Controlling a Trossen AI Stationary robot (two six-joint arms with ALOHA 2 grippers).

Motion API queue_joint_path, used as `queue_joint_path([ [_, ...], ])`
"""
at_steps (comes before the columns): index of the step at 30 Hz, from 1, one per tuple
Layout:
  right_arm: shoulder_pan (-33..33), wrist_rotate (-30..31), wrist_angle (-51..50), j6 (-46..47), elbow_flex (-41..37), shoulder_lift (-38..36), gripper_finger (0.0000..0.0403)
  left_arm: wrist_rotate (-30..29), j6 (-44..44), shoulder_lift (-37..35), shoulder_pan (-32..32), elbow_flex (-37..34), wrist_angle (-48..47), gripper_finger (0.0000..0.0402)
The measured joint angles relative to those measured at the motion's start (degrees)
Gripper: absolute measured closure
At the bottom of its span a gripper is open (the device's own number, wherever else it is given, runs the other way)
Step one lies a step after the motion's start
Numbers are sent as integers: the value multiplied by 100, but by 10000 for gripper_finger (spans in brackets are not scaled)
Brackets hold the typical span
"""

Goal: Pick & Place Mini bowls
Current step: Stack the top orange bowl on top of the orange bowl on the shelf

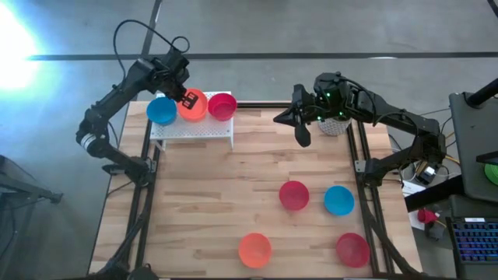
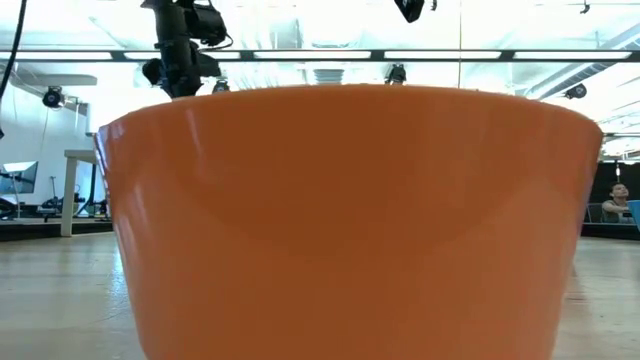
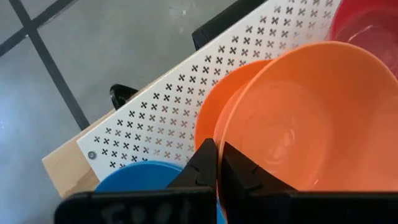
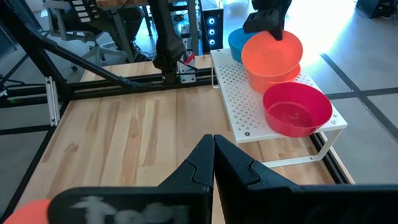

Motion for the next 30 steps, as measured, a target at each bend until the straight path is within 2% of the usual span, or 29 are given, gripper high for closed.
queue_joint_path([
  [6,1,0,0,15,0,0,394,2,2,0,0,-235,214,390],
  [17,0,2,7,125,0,0,394,60,-5,0,0,-254,286,386],
  [26,0,2,26,125,0,0,394,89,7,-14,1,-254,283,324],
  [30,0,2,39,125,0,0,394,74,45,-35,2,-205,244,315],
])
